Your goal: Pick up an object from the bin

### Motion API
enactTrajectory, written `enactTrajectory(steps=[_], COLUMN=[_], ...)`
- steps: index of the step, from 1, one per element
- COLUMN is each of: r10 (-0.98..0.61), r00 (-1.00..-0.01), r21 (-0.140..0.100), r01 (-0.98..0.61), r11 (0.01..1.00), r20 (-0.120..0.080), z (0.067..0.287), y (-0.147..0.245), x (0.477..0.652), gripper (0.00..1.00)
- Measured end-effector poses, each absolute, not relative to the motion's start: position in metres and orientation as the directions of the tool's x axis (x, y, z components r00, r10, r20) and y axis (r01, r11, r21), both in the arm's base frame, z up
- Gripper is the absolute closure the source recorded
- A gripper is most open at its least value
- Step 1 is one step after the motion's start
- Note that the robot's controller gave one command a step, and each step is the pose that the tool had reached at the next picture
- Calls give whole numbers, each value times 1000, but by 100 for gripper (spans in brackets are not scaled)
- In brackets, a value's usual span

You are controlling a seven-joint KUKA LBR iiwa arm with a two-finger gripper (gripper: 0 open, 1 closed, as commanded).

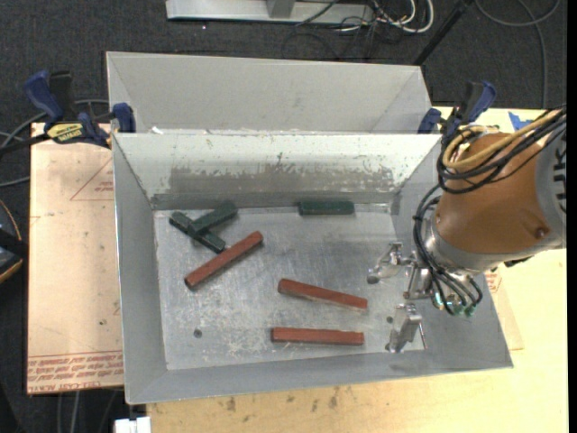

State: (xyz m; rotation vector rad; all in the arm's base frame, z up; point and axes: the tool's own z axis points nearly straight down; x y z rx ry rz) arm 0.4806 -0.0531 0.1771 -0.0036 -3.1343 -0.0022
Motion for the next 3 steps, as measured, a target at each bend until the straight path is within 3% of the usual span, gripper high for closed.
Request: enactTrajectory(steps=[1, 2, 3], r10=[0, -110, -111], r00=[-1000, -994, -994], r21=[1, -1, -1], r01=[0, -110, -111], r11=[1000, 994, 994], r20=[0, -12, -12], z=[180, 79, 79], y=[-53, -48, -48], x=[482, 540, 540], gripper=[0, 100, 100])
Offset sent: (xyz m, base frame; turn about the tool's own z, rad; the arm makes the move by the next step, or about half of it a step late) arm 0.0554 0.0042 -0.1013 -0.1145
